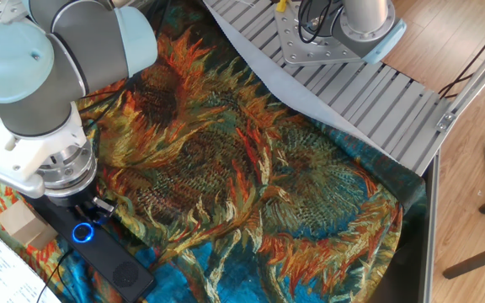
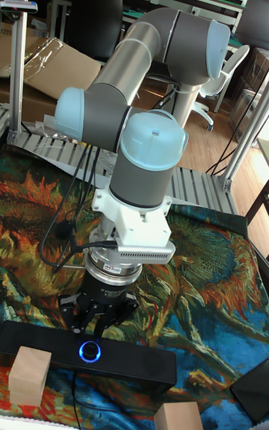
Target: Turn the knob to increase the volume of the speaker
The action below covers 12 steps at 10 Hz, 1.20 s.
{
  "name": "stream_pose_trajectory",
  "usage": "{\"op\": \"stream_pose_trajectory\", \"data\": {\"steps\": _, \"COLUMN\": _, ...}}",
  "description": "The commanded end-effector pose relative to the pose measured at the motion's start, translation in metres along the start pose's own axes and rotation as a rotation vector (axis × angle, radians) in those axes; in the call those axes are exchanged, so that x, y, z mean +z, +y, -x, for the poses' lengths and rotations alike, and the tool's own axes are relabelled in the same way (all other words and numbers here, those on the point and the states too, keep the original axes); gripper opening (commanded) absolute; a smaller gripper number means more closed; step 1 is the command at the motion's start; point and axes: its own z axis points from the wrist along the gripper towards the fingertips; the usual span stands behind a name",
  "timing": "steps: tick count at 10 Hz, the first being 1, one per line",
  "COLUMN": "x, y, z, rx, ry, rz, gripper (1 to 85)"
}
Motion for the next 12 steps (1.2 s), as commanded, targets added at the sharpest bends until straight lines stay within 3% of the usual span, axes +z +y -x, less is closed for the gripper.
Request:
{"op": "stream_pose_trajectory", "data": {"steps": 1, "x": -0.002, "y": 0.008, "z": 0.004, "rx": 0.03, "ry": -0.014, "rz": 0.036, "gripper": 33.7}}
{"op": "stream_pose_trajectory", "data": {"steps": 7, "x": -0.002, "y": 0.009, "z": 0.004, "rx": 0.083, "ry": -0.016, "rz": 0.042, "gripper": 32.7}}
{"op": "stream_pose_trajectory", "data": {"steps": 8, "x": -0.002, "y": 0.01, "z": 0.006, "rx": 0.108, "ry": -0.022, "rz": 0.044, "gripper": 32.0}}
{"op": "stream_pose_trajectory", "data": {"steps": 10, "x": -0.002, "y": 0.008, "z": 0.02, "rx": 0.153, "ry": -0.074, "rz": 0.04, "gripper": 30.7}}
{"op": "stream_pose_trajectory", "data": {"steps": 12, "x": -0.002, "y": 0.006, "z": 0.019, "rx": 0.147, "ry": -0.073, "rz": 0.032, "gripper": 30.7}}
